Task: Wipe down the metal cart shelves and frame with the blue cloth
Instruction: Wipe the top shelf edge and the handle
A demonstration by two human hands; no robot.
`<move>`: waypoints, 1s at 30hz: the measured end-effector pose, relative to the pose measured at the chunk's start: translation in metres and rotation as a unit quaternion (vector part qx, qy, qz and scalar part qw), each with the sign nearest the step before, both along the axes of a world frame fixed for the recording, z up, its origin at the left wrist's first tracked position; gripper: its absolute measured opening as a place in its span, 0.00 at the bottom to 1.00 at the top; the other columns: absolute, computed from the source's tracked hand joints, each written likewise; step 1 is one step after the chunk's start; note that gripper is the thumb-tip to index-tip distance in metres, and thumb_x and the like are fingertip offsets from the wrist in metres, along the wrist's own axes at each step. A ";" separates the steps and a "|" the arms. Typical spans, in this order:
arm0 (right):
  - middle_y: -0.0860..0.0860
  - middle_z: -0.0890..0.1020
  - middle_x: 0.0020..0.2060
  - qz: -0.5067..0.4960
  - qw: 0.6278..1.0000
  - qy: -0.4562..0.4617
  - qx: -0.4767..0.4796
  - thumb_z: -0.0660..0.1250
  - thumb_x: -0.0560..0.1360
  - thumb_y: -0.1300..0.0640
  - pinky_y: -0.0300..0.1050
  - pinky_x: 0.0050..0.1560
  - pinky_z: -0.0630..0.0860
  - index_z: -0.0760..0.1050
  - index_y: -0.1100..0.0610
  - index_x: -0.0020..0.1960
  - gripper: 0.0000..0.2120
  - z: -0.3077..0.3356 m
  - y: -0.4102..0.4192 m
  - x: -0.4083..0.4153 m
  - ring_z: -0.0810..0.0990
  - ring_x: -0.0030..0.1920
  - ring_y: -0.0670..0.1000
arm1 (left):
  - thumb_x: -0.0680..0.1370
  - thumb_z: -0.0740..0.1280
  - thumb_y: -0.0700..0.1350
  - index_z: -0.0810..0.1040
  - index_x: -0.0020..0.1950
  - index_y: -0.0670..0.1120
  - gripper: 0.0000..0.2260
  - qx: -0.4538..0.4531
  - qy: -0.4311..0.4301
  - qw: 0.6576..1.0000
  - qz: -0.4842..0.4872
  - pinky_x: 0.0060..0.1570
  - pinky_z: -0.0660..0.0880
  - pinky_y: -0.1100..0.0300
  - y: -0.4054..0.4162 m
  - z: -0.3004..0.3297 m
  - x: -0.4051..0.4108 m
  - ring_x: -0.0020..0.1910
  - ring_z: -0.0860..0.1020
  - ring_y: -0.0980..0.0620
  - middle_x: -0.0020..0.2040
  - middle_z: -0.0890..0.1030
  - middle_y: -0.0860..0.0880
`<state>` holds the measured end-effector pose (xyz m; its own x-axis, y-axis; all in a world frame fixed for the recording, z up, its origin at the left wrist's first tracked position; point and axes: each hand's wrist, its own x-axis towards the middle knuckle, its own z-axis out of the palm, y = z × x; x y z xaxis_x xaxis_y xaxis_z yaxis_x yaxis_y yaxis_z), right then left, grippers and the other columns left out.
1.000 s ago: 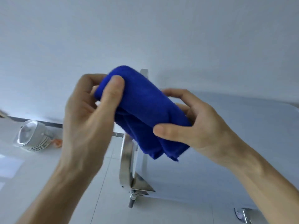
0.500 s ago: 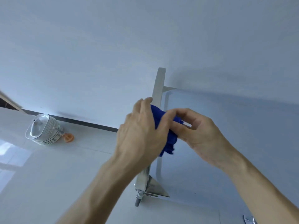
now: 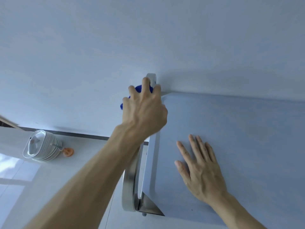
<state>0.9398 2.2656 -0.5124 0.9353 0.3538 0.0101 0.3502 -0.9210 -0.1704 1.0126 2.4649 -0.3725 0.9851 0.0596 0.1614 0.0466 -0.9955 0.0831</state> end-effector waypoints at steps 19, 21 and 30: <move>0.57 0.61 0.79 -0.009 0.999 -0.034 0.004 0.53 0.80 0.39 0.62 0.75 0.61 0.64 0.48 0.78 0.28 -0.006 0.006 0.001 0.58 0.79 0.58 | 0.75 0.61 0.53 0.69 0.66 0.55 0.19 -0.074 0.014 0.993 -0.089 0.42 0.72 0.51 0.022 -0.002 0.000 0.55 0.70 0.42 0.67 0.65 0.55; 0.58 0.62 0.78 -0.009 0.999 -0.046 0.006 0.54 0.80 0.40 0.63 0.74 0.62 0.65 0.49 0.77 0.28 -0.008 0.006 0.001 0.59 0.78 0.59 | 0.73 0.59 0.54 0.72 0.61 0.59 0.16 -0.073 0.030 0.992 -0.101 0.50 0.75 0.46 0.027 -0.001 0.043 0.54 0.72 0.41 0.64 0.69 0.57; 0.57 0.62 0.78 -0.009 0.998 -0.057 0.011 0.54 0.80 0.39 0.62 0.75 0.61 0.66 0.48 0.77 0.28 -0.009 0.004 0.003 0.60 0.78 0.59 | 0.68 0.60 0.47 0.80 0.43 0.58 0.11 -0.059 0.192 0.979 -0.040 0.44 0.74 0.53 0.014 0.007 0.155 0.49 0.77 0.44 0.44 0.77 0.54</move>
<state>0.9427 2.2693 -0.5213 0.9341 0.3349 0.1240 0.3513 -0.9239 -0.1518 1.1675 2.4784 -0.3655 0.9742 -0.0245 -0.2242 0.0188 -0.9817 0.1894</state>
